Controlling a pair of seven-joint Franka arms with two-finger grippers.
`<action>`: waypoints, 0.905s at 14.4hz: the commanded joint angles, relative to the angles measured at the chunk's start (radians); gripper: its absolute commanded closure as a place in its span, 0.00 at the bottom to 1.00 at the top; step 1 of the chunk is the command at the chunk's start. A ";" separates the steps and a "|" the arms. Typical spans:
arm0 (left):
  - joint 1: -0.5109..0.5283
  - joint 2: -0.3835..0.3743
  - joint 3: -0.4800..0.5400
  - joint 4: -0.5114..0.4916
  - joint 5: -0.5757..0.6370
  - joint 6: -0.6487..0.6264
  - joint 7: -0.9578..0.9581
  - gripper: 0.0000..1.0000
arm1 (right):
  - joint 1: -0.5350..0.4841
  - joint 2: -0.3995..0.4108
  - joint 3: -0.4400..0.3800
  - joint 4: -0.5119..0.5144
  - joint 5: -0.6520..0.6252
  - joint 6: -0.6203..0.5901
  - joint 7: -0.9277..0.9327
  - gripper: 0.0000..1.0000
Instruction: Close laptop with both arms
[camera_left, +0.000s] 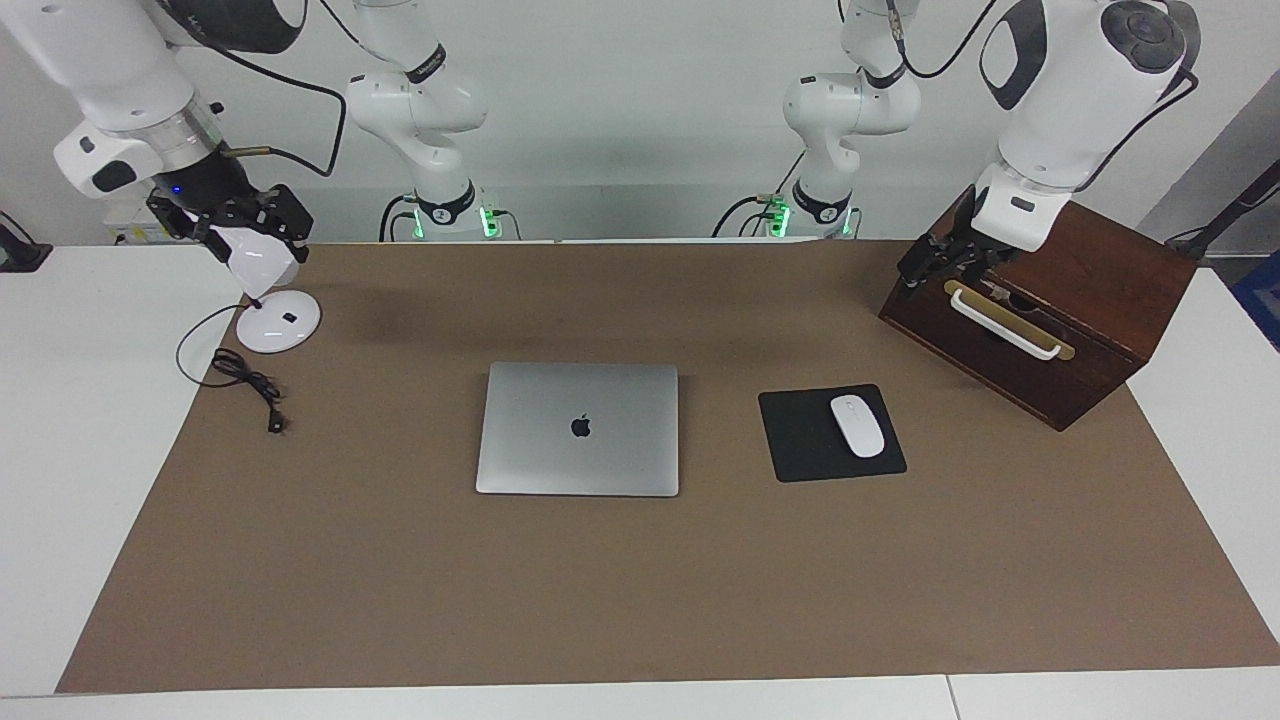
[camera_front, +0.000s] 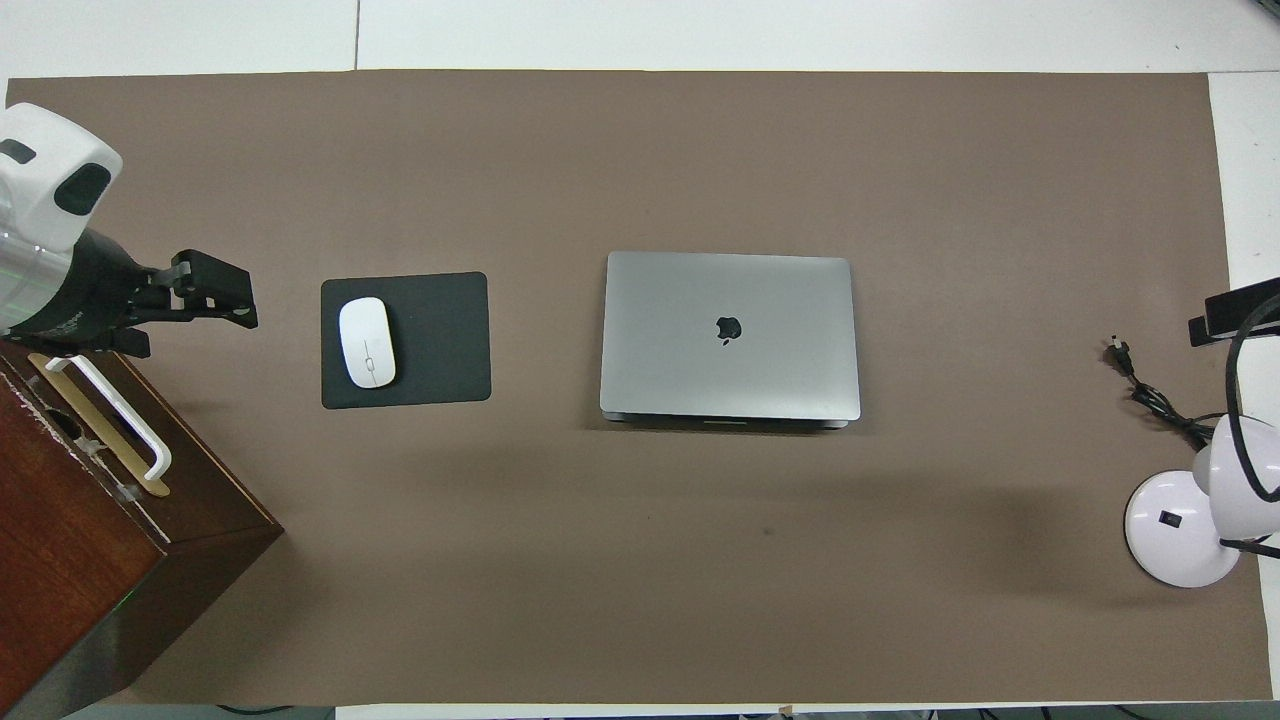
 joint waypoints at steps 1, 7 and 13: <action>0.009 -0.017 -0.009 -0.021 0.019 0.017 0.017 0.00 | -0.003 -0.017 0.008 -0.026 -0.023 0.012 0.029 0.00; 0.006 -0.012 -0.005 -0.018 0.022 0.015 0.089 0.00 | -0.003 -0.013 0.009 -0.014 -0.030 0.027 0.021 0.00; 0.004 -0.012 -0.002 -0.019 0.022 0.023 0.092 0.00 | -0.003 -0.014 0.004 -0.002 -0.024 0.026 0.024 0.00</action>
